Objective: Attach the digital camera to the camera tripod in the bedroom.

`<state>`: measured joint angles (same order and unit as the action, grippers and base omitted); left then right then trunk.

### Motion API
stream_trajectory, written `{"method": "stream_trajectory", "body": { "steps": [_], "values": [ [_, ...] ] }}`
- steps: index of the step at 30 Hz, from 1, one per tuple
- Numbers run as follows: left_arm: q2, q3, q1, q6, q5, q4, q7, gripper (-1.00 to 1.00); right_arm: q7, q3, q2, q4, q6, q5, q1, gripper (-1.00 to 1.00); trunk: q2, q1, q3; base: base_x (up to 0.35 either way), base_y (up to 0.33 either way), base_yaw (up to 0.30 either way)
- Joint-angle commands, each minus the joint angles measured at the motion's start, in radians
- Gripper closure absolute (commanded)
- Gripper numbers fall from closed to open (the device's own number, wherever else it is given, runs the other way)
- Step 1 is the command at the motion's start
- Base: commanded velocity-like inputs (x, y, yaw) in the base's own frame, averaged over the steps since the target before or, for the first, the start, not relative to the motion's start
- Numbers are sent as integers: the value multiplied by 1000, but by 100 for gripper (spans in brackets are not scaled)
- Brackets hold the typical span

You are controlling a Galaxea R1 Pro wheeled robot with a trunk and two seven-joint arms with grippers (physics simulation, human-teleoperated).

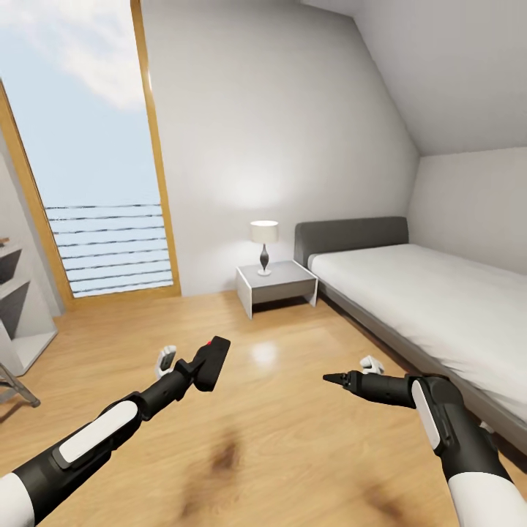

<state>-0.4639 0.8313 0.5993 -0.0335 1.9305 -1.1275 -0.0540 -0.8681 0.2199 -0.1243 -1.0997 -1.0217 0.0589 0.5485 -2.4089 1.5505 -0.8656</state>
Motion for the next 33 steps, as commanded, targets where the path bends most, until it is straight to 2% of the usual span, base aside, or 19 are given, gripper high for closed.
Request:
{"method": "stream_trajectory", "body": {
  "steps": [1, 33],
  "values": [
    [-1, 3, 1, 0, 8, 0, -6, 100, 1, 1, 0, 0, -8, 5, 1, -100, 7, -4, 2, 0, 0, 0],
    [0, 3, 1, 0, 9, 2, -4, 100, 2, 1, 0, 0, -8, -1, 1, -100, 231, -127, 102, 0, 0, 0]
  ]
}}
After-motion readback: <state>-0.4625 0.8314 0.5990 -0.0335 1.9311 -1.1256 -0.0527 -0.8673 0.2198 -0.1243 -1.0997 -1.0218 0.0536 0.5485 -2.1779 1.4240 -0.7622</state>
